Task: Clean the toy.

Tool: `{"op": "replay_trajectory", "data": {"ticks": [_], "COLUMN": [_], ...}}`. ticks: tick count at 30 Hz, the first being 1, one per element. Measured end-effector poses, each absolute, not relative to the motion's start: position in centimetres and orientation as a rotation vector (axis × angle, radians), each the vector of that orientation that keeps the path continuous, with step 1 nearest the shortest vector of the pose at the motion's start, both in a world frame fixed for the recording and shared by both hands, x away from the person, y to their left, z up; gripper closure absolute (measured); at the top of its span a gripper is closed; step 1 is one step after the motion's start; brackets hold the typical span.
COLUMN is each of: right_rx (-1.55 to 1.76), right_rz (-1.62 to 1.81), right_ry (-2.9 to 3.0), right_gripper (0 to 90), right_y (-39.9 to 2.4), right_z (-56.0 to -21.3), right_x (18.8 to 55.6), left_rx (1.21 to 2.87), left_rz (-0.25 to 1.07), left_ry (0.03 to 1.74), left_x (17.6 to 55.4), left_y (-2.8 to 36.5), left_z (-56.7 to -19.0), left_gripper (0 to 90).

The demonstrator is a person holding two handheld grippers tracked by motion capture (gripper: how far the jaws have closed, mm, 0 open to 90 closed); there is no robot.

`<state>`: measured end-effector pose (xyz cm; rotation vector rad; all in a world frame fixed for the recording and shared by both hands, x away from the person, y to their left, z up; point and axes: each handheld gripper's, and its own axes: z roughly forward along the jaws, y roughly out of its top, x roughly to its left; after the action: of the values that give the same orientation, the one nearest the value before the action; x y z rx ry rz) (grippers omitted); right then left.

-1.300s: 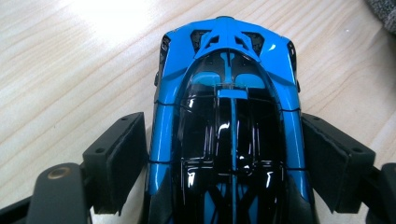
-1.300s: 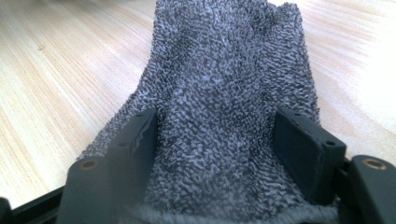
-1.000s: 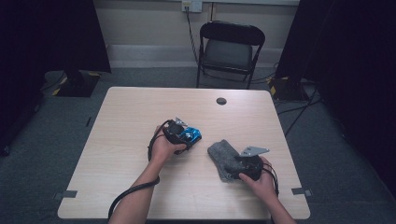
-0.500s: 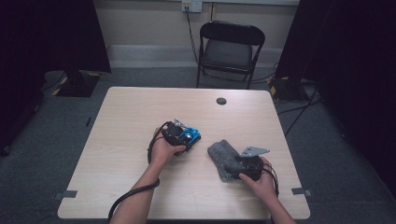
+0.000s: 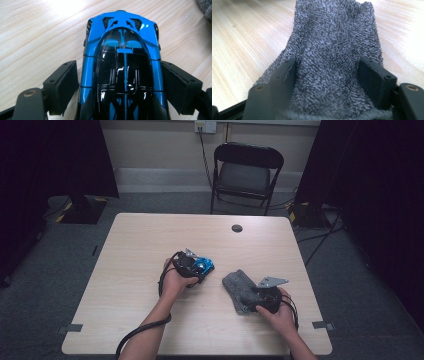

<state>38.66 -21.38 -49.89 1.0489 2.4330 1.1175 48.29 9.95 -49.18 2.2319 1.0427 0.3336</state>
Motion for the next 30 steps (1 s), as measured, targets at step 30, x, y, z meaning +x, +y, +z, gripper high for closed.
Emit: {"op": "replay_trajectory", "data": {"ticks": [30], "right_rx": [1.035], "right_rz": [1.123], "right_ry": [2.453], "right_gripper": [31.8], "right_y": [-21.3], "right_z": [-49.9], "right_x": [39.2], "left_rx": [2.241], "left_rz": [0.309], "left_ry": [1.072], "left_x": [48.7], "left_y": [9.3], "left_z": [-48.4], "left_gripper": [28.3]}}
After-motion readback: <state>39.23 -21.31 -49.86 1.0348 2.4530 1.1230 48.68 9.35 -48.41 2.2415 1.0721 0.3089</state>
